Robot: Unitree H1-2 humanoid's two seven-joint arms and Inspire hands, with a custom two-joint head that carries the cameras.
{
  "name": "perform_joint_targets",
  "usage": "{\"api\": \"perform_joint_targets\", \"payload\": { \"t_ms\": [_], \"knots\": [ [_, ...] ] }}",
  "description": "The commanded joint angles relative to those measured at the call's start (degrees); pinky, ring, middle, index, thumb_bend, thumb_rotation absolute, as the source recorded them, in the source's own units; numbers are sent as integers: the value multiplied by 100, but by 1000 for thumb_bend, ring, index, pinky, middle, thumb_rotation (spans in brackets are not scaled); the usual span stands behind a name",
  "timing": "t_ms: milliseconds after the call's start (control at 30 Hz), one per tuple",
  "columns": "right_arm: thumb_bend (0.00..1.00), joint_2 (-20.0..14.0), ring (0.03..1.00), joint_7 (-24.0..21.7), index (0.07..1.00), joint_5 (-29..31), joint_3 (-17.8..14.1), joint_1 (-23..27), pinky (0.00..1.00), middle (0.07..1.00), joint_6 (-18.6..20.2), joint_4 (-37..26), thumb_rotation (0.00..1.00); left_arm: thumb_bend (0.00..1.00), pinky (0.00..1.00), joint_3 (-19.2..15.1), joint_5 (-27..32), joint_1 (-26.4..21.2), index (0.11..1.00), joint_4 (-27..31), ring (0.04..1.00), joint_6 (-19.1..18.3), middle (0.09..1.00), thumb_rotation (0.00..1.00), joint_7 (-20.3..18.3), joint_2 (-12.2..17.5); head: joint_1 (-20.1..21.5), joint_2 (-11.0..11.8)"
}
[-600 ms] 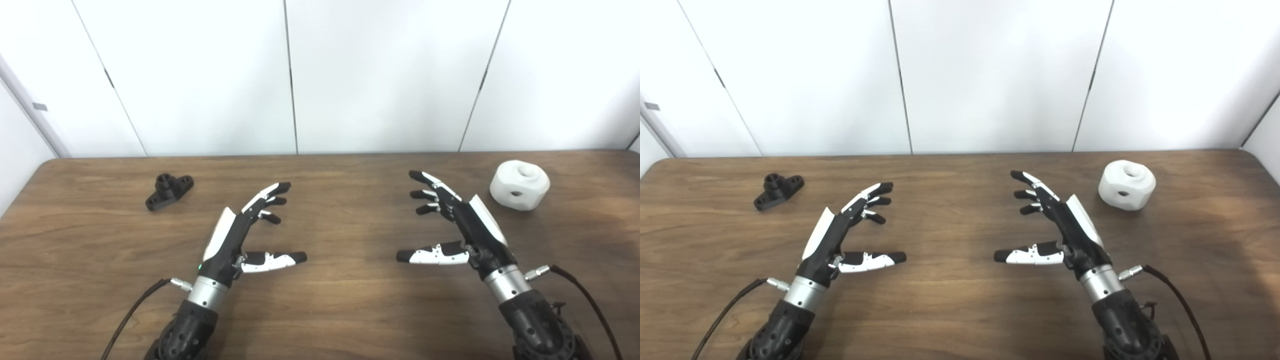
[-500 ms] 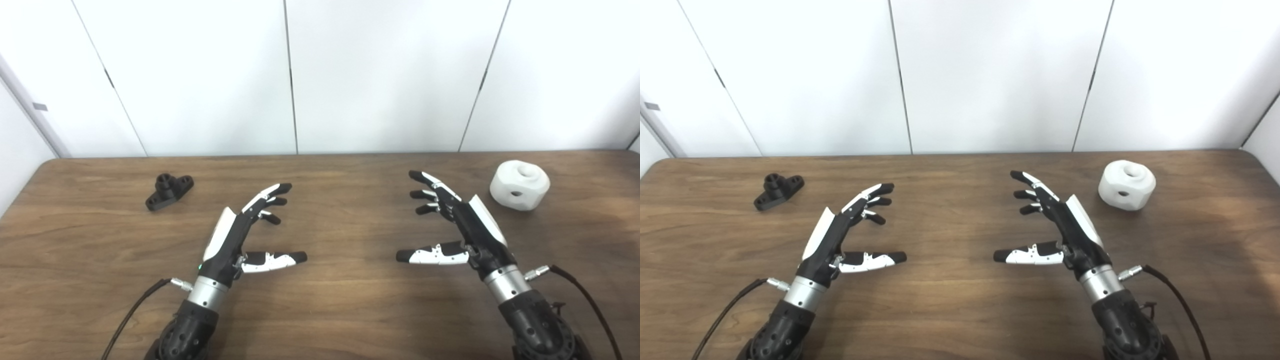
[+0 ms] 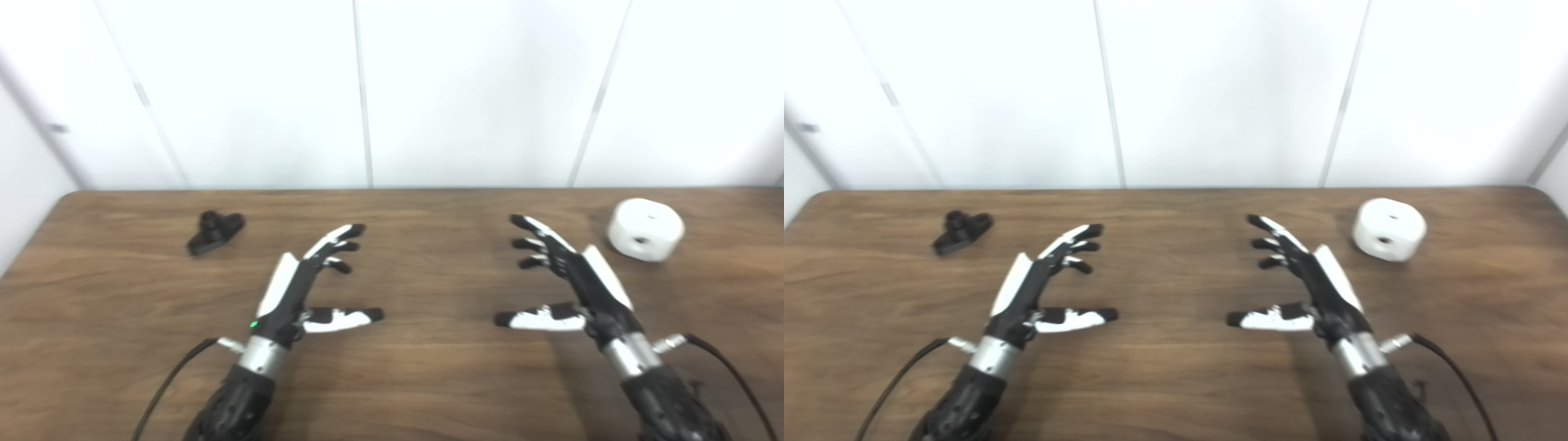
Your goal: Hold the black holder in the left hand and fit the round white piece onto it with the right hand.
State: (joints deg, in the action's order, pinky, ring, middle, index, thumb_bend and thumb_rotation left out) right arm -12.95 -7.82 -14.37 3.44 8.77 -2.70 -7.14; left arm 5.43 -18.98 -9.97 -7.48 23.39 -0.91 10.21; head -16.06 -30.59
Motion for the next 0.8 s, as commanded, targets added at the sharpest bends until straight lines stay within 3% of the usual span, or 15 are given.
{"api": "perform_joint_targets", "payload": {
  "t_ms": [0, 100, 300, 467, 767],
  "knots": [
    [797, -101, 835, 46, 899, 176, -106, 115, 710, 930, -255, -66, 157, 803, 668, 82, -136, -47, 877, 89, 817, -129, 864, 208, 80, -144, -204, 113],
    [782, -119, 863, -41, 914, 284, -144, 46, 775, 944, 11, -171, 112, 782, 687, 149, -386, -71, 872, 19, 815, -128, 861, 210, 181, -173, -373, 272],
    [772, -119, 867, -72, 914, 346, -137, 36, 798, 950, 9, -129, 23, 764, 636, 49, -440, -72, 858, 21, 765, -191, 823, 175, 294, -133, -401, 409],
    [775, -113, 862, -67, 906, 351, -131, 33, 775, 945, 4, -133, 1, 754, 585, -29, -271, -87, 854, 41, 717, -215, 789, 121, 267, -97, -567, 481],
    [758, -80, 865, -64, 908, 395, -139, 19, 782, 949, 1, -227, 0, 752, 563, -58, -257, -113, 815, 123, 703, -271, 769, 127, 274, -78, -557, 472]
  ]
}}
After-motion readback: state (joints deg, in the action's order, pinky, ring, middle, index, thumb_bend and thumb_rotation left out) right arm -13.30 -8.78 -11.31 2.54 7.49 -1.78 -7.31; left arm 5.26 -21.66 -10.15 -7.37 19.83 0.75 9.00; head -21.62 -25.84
